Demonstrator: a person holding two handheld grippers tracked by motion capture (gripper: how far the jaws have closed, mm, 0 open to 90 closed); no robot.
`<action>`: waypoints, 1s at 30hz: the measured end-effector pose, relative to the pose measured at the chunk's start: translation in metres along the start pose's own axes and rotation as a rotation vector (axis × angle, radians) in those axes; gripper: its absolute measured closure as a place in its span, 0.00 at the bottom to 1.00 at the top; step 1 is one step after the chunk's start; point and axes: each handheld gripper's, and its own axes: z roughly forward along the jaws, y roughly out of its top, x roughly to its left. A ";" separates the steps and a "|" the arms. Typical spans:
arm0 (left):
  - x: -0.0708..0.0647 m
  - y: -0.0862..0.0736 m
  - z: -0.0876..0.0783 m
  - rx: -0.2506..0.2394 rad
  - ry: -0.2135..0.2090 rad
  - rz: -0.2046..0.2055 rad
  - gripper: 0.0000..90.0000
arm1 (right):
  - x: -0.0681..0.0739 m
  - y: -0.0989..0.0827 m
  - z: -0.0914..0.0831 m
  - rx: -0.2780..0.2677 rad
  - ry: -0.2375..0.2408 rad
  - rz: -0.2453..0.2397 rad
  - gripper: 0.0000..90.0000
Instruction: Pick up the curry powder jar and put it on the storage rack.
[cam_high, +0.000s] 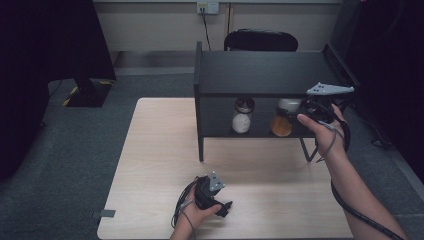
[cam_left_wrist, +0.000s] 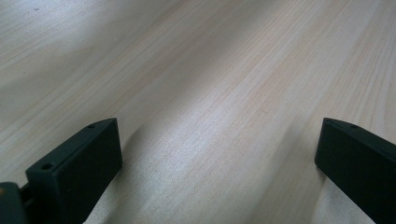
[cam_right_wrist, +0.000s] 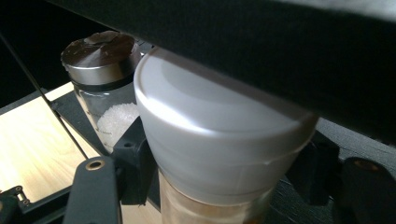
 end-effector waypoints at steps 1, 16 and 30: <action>0.000 0.000 0.000 0.000 0.000 0.000 0.00 | 0.000 0.000 0.001 0.000 -0.002 -0.002 0.39; 0.000 0.000 0.000 0.000 0.000 -0.001 0.00 | 0.001 -0.005 0.008 -0.014 -0.024 0.014 0.39; 0.000 0.000 0.000 0.000 0.000 0.000 0.00 | -0.001 -0.009 0.009 -0.027 -0.022 0.013 0.39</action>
